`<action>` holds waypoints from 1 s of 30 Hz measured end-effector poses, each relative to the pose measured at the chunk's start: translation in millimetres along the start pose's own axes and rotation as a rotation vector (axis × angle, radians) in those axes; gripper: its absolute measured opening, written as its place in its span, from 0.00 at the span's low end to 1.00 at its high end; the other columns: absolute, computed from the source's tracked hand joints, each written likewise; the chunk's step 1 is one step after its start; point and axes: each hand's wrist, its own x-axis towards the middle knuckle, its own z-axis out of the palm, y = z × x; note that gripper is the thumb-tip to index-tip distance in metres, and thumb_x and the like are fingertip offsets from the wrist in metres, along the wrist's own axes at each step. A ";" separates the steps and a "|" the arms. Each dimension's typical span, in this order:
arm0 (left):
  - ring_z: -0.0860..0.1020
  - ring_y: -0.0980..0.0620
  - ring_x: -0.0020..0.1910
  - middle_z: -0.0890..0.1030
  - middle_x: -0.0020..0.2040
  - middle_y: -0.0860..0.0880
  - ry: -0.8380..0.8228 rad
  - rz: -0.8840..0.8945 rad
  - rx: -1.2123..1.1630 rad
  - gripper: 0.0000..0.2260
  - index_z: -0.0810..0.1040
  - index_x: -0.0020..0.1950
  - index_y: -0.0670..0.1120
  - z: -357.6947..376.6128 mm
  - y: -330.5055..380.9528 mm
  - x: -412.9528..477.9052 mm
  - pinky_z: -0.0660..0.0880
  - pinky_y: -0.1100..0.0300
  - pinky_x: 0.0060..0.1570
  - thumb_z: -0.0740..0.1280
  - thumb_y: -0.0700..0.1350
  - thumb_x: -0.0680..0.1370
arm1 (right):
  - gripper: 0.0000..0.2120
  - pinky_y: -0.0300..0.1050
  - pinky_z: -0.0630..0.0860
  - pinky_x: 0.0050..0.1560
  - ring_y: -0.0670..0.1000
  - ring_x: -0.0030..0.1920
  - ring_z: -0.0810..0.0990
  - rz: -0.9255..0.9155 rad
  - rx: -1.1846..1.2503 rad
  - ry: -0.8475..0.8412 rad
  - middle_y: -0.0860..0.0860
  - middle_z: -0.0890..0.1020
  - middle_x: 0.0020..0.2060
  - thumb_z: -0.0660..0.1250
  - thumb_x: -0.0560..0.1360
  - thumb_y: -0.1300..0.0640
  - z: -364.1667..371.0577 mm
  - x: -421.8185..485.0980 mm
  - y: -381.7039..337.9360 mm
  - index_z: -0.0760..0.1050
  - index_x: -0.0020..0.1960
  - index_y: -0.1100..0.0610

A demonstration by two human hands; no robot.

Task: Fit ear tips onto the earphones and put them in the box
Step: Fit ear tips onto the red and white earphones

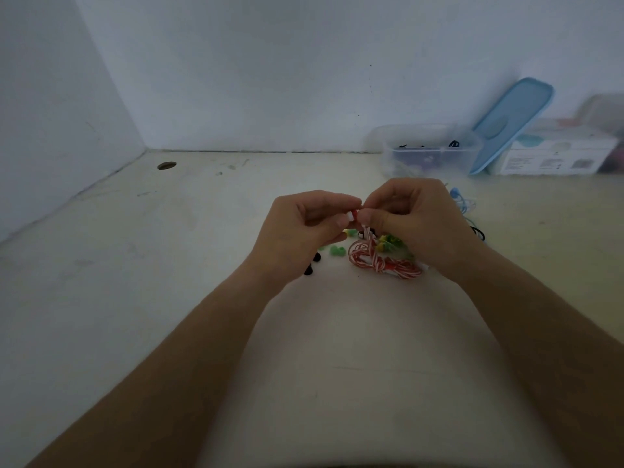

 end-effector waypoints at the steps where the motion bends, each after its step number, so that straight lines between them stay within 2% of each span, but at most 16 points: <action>1: 0.85 0.51 0.50 0.87 0.48 0.48 0.001 0.003 0.006 0.10 0.83 0.54 0.46 -0.6 -0.2 0.0 0.81 0.59 0.49 0.68 0.33 0.78 | 0.03 0.43 0.82 0.43 0.50 0.38 0.86 -0.001 0.001 0.000 0.50 0.86 0.35 0.75 0.72 0.61 -0.2 0.0 0.2 0.83 0.44 0.59; 5: 0.85 0.51 0.48 0.86 0.48 0.49 0.012 0.007 0.073 0.09 0.83 0.54 0.47 0.6 -1.2 -0.1 0.82 0.57 0.48 0.70 0.36 0.77 | 0.02 0.38 0.81 0.44 0.45 0.38 0.85 -0.013 -0.097 0.010 0.47 0.86 0.35 0.72 0.76 0.58 -2.2 -0.3 -2.2 0.84 0.45 0.55; 9: 0.84 0.53 0.46 0.85 0.50 0.53 0.013 0.004 0.147 0.10 0.83 0.57 0.50 1.0 -1.5 1.8 0.82 0.57 0.47 0.70 0.39 0.78 | 0.06 0.26 0.73 0.38 0.38 0.36 0.81 -0.020 -0.369 -0.052 0.42 0.84 0.37 0.69 0.77 0.57 -16.5 0.9 -11.4 0.82 0.50 0.48; 12: 0.84 0.51 0.47 0.86 0.48 0.53 0.015 -0.008 0.159 0.11 0.84 0.54 0.53 1.9 0.0 1.3 0.81 0.51 0.51 0.70 0.38 0.78 | 0.17 0.29 0.70 0.35 0.39 0.35 0.77 0.048 -0.587 -0.246 0.42 0.81 0.41 0.76 0.69 0.48 -23.7 1.1 -16.6 0.78 0.57 0.43; 15: 0.85 0.49 0.48 0.86 0.47 0.51 0.032 -0.023 0.142 0.09 0.85 0.53 0.50 4.4 1.0 0.4 0.79 0.41 0.54 0.71 0.38 0.77 | 0.27 0.37 0.68 0.40 0.42 0.41 0.74 0.067 -0.845 -0.401 0.40 0.74 0.42 0.78 0.64 0.40 -13.4 1.3 -14.4 0.73 0.61 0.41; 16: 0.85 0.49 0.48 0.87 0.47 0.50 0.038 -0.032 0.134 0.08 0.85 0.53 0.49 5.2 1.4 -0.3 0.78 0.39 0.54 0.71 0.39 0.77 | 0.27 0.40 0.69 0.42 0.44 0.43 0.74 0.057 -0.906 -0.411 0.40 0.73 0.42 0.77 0.65 0.40 -8.8 1.3 -13.3 0.73 0.61 0.41; 18: 0.85 0.49 0.48 0.87 0.46 0.50 0.051 -0.051 0.134 0.08 0.85 0.54 0.48 5.4 2.0 -1.9 0.77 0.37 0.55 0.71 0.39 0.77 | 0.18 0.42 0.71 0.43 0.47 0.44 0.75 0.019 -0.934 -0.390 0.41 0.74 0.41 0.75 0.68 0.42 -3.3 2.2 -12.2 0.74 0.55 0.42; 19: 0.85 0.46 0.48 0.87 0.45 0.51 0.055 -0.058 0.142 0.08 0.85 0.54 0.49 5.2 1.9 -2.4 0.77 0.34 0.54 0.71 0.39 0.77 | 0.13 0.41 0.72 0.42 0.46 0.43 0.77 0.014 -0.911 -0.374 0.40 0.75 0.39 0.74 0.70 0.43 -3.7 3.2 -11.3 0.75 0.50 0.42; 21: 0.85 0.44 0.48 0.87 0.46 0.52 0.059 -0.057 0.154 0.09 0.84 0.54 0.50 4.9 3.4 -1.7 0.77 0.33 0.52 0.71 0.40 0.77 | 0.08 0.34 0.71 0.37 0.40 0.37 0.78 0.051 -0.828 -0.346 0.40 0.79 0.36 0.75 0.70 0.44 -8.3 5.4 -12.8 0.76 0.43 0.42; 22: 0.85 0.47 0.48 0.87 0.46 0.52 0.067 -0.050 0.147 0.09 0.84 0.55 0.49 4.9 3.9 -0.9 0.78 0.35 0.53 0.70 0.39 0.77 | 0.08 0.32 0.70 0.35 0.39 0.35 0.79 0.068 -0.784 -0.328 0.41 0.81 0.35 0.76 0.70 0.45 -11.0 6.7 -14.0 0.78 0.42 0.43; 24: 0.85 0.53 0.48 0.86 0.48 0.50 0.096 -0.016 0.118 0.10 0.84 0.56 0.45 4.5 5.9 1.4 0.81 0.47 0.53 0.69 0.36 0.77 | 0.07 0.29 0.71 0.35 0.37 0.34 0.79 0.061 -0.715 -0.289 0.41 0.83 0.37 0.77 0.69 0.49 -17.4 7.5 -20.8 0.82 0.44 0.45; 27: 0.84 0.57 0.48 0.86 0.49 0.54 0.139 0.048 0.152 0.09 0.84 0.55 0.48 5.2 8.0 6.0 0.79 0.62 0.50 0.70 0.38 0.78 | 0.08 0.25 0.72 0.37 0.35 0.35 0.79 0.048 -0.602 -0.233 0.41 0.85 0.39 0.77 0.70 0.57 -32.6 5.8 -34.8 0.84 0.48 0.49; 30: 0.82 0.61 0.48 0.85 0.49 0.56 0.141 0.086 0.235 0.08 0.84 0.54 0.50 5.3 14.8 11.6 0.77 0.67 0.51 0.71 0.39 0.77 | 0.10 0.29 0.75 0.40 0.38 0.36 0.82 0.048 -0.495 -0.189 0.40 0.85 0.40 0.77 0.69 0.60 -51.4 6.3 -47.2 0.84 0.49 0.50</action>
